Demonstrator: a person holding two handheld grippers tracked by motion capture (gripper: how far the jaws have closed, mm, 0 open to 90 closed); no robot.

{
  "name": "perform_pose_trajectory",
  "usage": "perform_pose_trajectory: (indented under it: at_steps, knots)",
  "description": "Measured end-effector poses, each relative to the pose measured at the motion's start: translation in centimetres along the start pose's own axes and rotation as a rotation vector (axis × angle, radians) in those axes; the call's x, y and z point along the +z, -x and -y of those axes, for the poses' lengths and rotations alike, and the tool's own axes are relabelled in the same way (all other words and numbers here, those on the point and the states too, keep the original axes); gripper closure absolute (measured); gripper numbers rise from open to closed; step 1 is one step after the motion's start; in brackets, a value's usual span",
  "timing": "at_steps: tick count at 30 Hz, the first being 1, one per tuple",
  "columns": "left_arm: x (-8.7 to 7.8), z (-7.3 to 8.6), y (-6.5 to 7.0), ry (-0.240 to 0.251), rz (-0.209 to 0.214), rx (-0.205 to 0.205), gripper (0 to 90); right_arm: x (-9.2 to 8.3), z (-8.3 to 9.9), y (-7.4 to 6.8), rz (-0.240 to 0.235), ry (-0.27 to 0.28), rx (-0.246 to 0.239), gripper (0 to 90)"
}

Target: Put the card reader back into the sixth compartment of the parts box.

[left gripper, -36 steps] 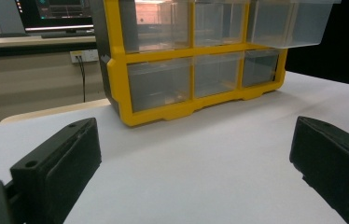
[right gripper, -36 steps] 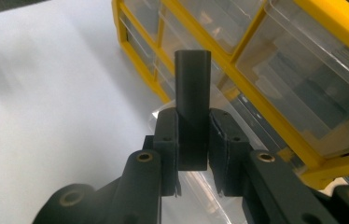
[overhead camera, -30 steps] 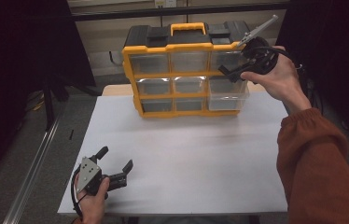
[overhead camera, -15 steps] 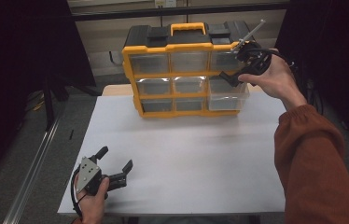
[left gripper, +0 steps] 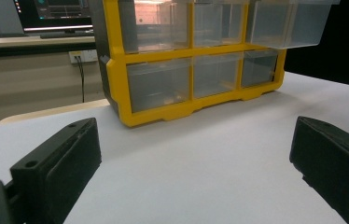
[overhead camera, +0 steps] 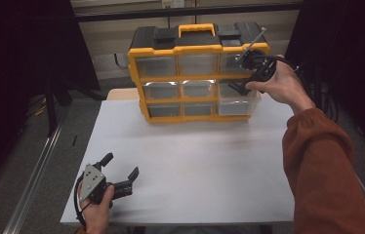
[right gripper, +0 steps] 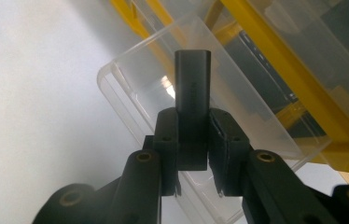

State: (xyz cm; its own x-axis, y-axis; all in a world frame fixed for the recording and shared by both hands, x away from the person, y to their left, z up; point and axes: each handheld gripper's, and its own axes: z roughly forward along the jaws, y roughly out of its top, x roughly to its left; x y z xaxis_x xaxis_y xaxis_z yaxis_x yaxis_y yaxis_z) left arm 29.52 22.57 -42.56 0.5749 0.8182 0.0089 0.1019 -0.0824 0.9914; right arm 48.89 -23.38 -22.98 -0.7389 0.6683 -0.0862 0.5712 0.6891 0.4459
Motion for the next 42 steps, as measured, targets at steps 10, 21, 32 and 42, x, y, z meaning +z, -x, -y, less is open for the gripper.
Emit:
perform_pose_trajectory:
  at_steps: [10,21,32,42]
  knots:
    - [0.0,0.0,-0.1,-0.002,0.000,0.000,2.0,1.8,-0.1,0.8,0.032,-0.064,0.026,73.7]
    - [0.0,0.0,0.0,-0.003,0.002,-0.005,1.9,2.5,0.6,1.3,0.039,-0.048,0.056,65.5]
    - [0.1,0.1,0.0,-0.008,0.007,-0.006,2.0,1.1,0.7,1.2,0.084,0.064,0.116,32.5]
    - [0.4,0.1,0.0,-0.012,-0.001,-0.006,2.0,0.9,2.1,1.2,0.129,0.155,0.153,13.1]
